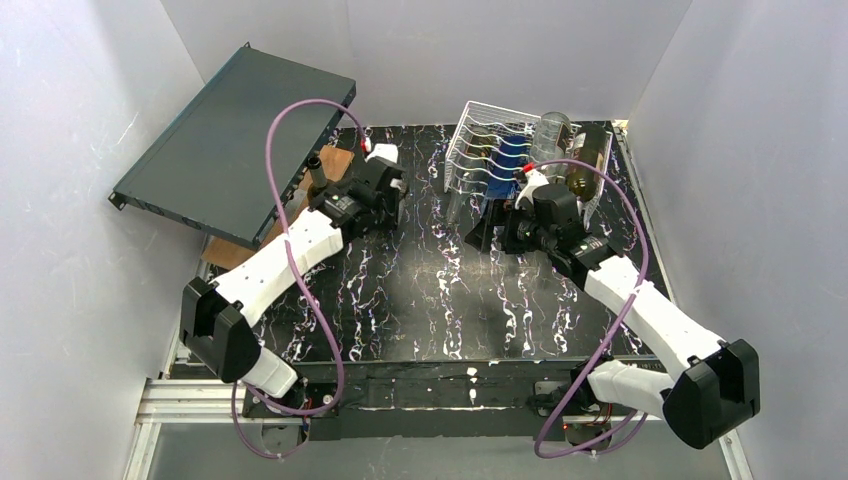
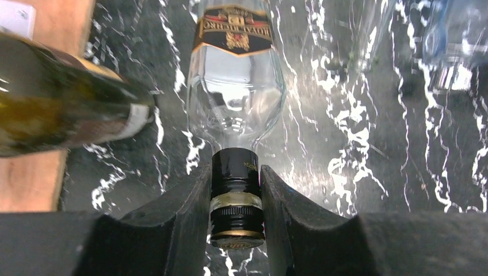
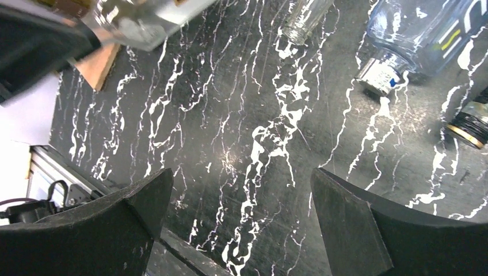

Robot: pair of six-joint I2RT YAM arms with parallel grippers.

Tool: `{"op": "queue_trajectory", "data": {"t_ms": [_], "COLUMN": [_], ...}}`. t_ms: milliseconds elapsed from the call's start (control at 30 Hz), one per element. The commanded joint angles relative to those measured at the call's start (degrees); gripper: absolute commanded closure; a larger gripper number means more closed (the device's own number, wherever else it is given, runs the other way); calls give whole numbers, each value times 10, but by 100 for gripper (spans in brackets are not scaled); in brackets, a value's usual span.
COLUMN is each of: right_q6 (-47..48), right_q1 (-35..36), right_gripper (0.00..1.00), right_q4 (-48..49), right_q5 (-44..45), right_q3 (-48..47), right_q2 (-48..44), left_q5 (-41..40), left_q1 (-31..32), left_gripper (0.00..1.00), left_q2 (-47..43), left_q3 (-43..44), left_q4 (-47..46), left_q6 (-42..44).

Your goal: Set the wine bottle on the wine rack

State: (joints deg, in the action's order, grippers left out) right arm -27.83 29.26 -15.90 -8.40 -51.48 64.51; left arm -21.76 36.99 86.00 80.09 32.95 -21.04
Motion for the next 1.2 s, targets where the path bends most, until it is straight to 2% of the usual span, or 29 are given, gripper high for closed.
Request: {"op": "queue_trajectory", "data": {"t_ms": [0, 733, 933, 1067, 1167], "right_q6": [-23, -34, -17, -16, -22], "right_q1": [0, 22, 60, 80, 75], "right_gripper": [2, 2, 2, 2, 2], "right_q4": [41, 45, 2, -28, -24], "right_q5": [-19, -12, 34, 80, 64], "right_q3": [2, 13, -22, -42, -52], "right_q2": [10, 33, 61, 71, 82], "left_q5": [11, 23, 19, 48, 72], "left_q1": [42, 138, 166, 173, 172], "left_gripper": [100, 100, 100, 100, 100], "left_q2": [-26, -64, -61, -60, -49], "left_q3": [-42, -198, -225, -245, -250], "left_q4": [-23, -46, -56, -86, -97], "left_q6": [-56, -197, -235, -245, -240]}}
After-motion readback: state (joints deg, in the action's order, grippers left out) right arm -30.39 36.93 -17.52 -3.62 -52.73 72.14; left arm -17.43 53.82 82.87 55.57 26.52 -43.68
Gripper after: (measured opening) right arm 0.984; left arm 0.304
